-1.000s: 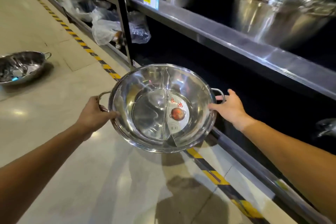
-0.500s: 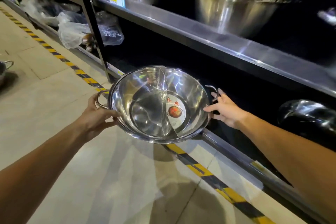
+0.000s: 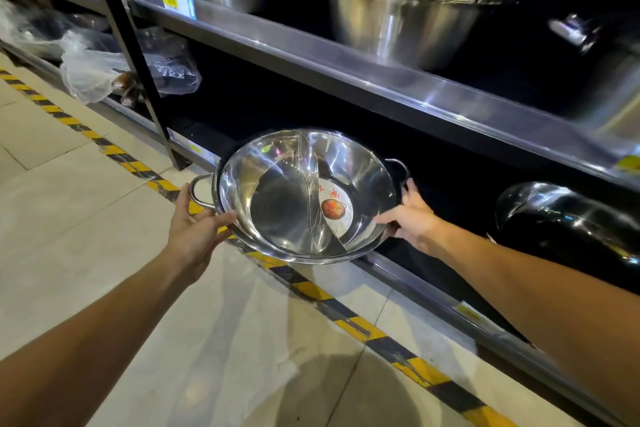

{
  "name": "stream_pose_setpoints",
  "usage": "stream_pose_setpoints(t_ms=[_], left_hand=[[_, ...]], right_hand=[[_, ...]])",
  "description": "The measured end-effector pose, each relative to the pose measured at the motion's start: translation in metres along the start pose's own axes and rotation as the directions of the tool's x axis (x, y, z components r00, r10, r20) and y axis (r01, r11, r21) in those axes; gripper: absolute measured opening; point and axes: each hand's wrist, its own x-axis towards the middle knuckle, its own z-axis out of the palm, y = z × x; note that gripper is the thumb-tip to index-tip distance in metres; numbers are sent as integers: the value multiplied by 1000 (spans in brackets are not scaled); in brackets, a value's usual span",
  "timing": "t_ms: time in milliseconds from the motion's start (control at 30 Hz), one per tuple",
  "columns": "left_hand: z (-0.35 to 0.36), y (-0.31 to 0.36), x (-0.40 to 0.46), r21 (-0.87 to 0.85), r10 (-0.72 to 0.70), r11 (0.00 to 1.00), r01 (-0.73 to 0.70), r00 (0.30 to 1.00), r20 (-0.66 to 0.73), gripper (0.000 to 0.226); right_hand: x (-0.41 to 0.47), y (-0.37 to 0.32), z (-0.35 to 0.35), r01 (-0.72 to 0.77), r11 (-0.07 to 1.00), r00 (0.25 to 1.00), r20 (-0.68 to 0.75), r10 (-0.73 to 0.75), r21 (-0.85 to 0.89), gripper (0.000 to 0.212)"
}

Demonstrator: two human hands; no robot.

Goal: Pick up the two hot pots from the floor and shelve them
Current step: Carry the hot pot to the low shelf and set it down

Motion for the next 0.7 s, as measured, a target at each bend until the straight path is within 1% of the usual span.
stream_pose_setpoints(t_ms=[67, 200, 267, 333, 367, 433, 500, 600, 700], left_hand=[[8, -4, 6, -20, 8, 1000, -9, 1000, -16, 99], [34, -11, 19, -16, 69, 997, -70, 997, -47, 97], [52, -12, 26, 8, 93, 996, -93, 993, -69, 95], [68, -13, 36, 2, 105, 994, -105, 993, -58, 95], [76, -13, 40, -4, 101, 995, -101, 994, -29, 97], [91, -12, 48, 26, 62, 998, -64, 996, 62, 110], [102, -14, 53, 67, 11, 997, -23, 986, 168, 121], [110, -22, 60, 101, -62, 994, 36, 961, 270, 127], [116, -32, 62, 154, -120, 985, 78, 952, 280, 127]], right_hand=[[3, 2, -6, -15, 1000, 1000, 26, 16, -21, 123], [13, 7, -23, 20, 1000, 1000, -7, -21, -23, 123], [17, 9, -29, 57, 998, 998, -36, -58, -19, 120], [23, 10, -33, 96, 995, 992, -81, -94, 22, 111], [27, 10, -37, 114, 993, 989, -104, -109, 43, 103], [33, 12, -44, 126, 991, 983, -139, -118, 50, 88], [37, 15, -49, 86, 993, 982, -175, -72, 77, 78], [41, 23, -59, 87, 988, 963, -264, -51, 128, 73], [44, 28, -70, 109, 991, 956, -283, -81, 83, 76]])
